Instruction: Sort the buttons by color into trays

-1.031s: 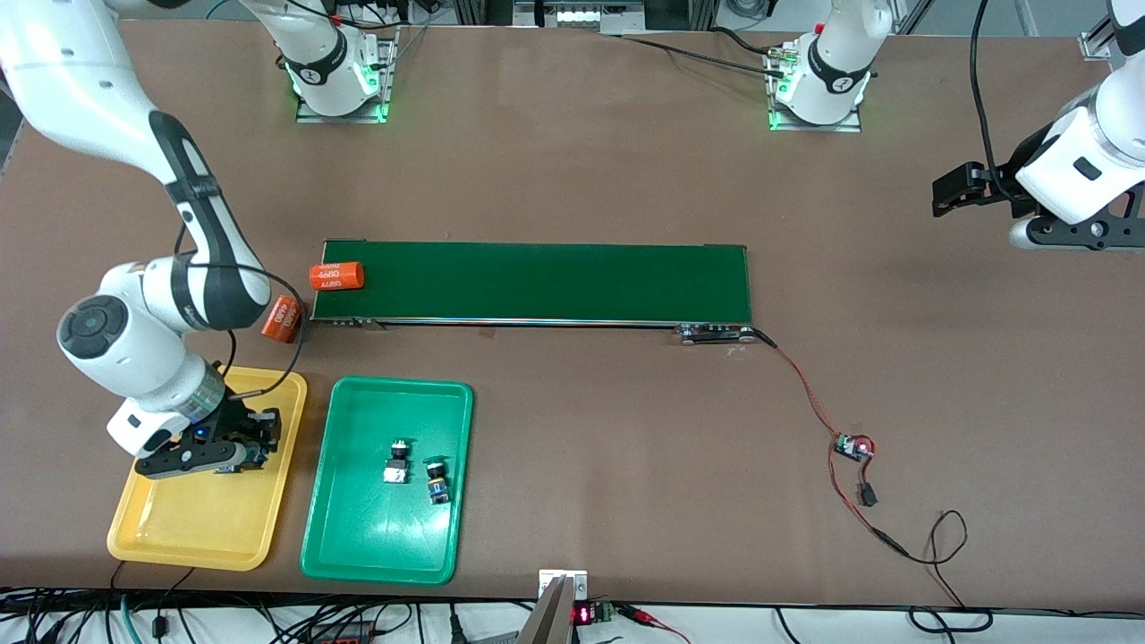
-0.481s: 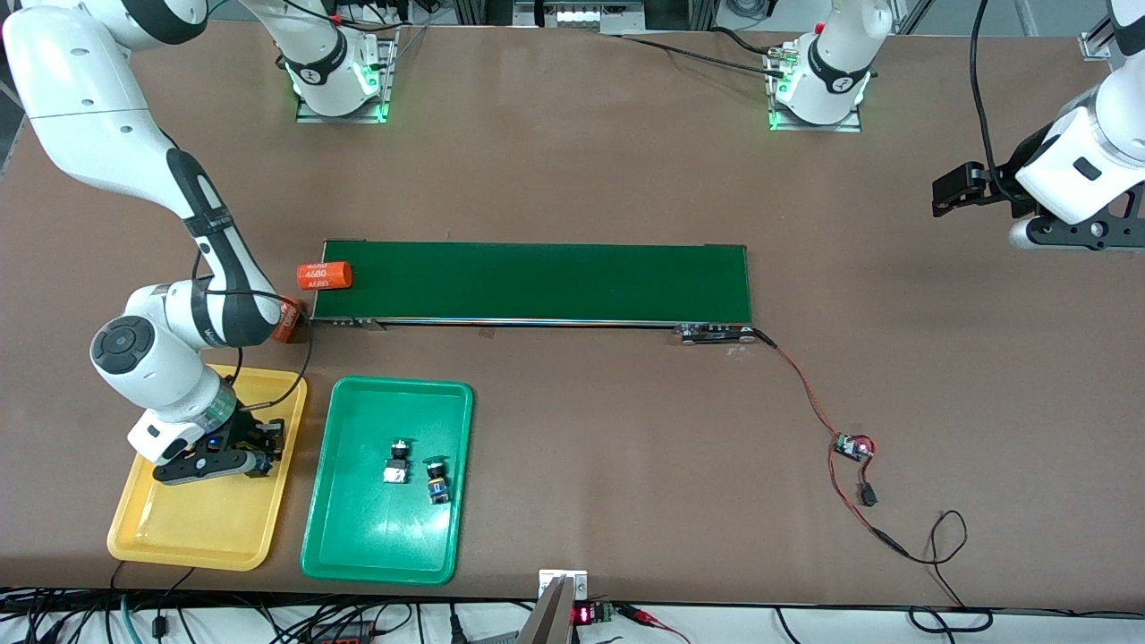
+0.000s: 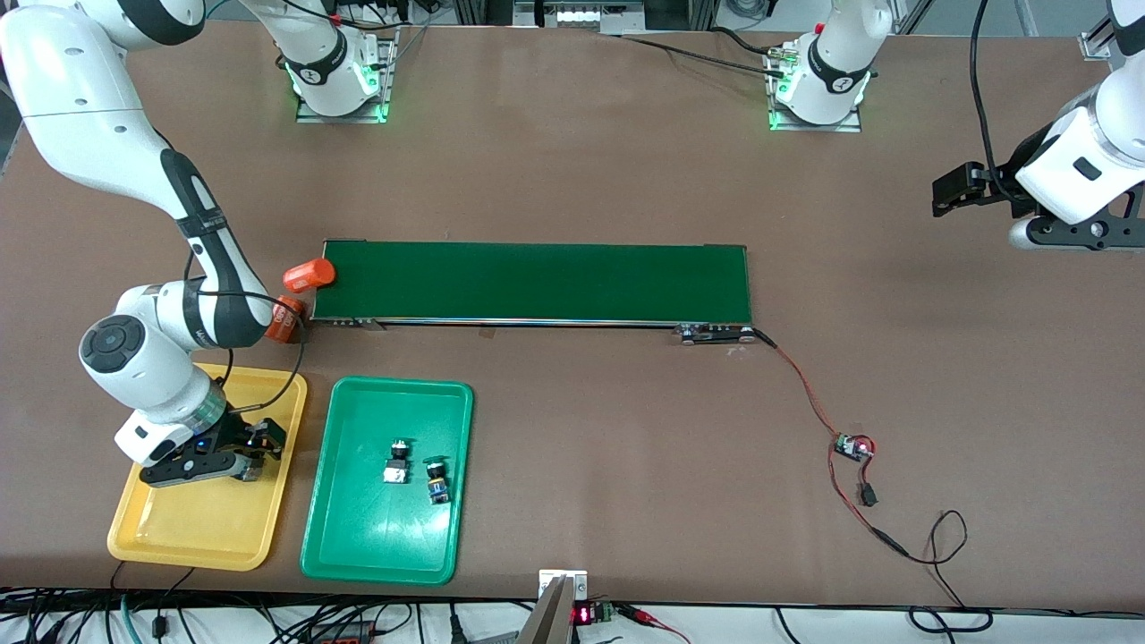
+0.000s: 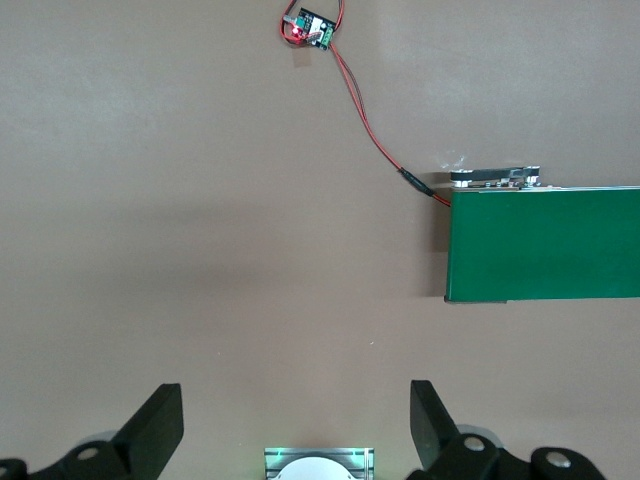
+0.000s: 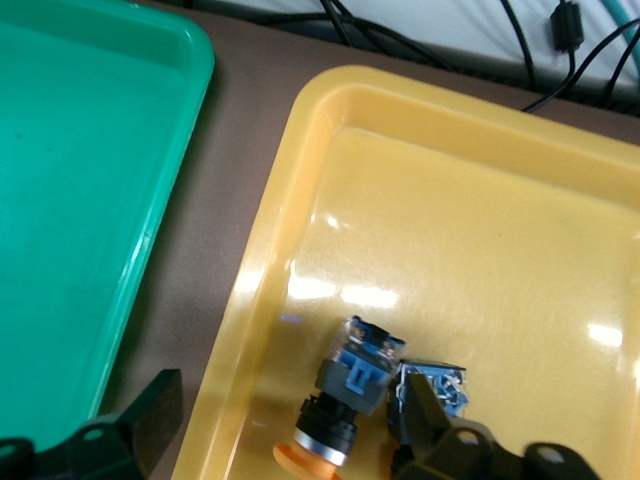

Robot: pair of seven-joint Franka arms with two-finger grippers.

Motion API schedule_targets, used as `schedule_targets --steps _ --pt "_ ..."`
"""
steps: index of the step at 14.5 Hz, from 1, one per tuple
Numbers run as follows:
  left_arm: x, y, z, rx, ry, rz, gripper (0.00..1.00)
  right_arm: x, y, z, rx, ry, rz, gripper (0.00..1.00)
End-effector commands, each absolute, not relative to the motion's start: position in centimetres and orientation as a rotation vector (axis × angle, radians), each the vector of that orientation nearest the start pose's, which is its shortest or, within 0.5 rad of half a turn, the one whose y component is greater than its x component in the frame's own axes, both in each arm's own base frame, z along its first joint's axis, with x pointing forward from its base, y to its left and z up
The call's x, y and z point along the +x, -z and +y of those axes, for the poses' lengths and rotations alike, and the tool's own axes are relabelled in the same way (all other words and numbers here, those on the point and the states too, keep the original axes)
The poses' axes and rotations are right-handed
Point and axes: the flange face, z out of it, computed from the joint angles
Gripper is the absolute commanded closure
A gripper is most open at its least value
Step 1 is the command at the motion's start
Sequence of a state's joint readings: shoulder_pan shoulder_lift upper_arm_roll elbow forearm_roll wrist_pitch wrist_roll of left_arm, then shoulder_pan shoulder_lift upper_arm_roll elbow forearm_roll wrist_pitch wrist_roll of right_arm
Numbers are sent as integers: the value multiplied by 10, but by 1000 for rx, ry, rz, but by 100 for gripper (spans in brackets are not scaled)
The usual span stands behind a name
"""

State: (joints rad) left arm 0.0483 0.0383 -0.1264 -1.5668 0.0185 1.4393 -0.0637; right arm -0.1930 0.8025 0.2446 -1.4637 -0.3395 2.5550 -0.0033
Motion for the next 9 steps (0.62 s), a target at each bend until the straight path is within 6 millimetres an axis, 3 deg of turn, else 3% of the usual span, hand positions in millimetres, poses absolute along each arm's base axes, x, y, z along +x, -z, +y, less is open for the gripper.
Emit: schedule_targets --steps 1,5,9 --pt "547 -597 -40 -3101 -266 20 0 738 -299 12 -3191 431 -346 0" --pt "547 -597 -41 -3101 -266 22 0 705 -398 41 -3191 262 -107 0" --pt "548 -596 -40 -3101 -271 20 0 653 -500 44 -3184 127 -32 0"
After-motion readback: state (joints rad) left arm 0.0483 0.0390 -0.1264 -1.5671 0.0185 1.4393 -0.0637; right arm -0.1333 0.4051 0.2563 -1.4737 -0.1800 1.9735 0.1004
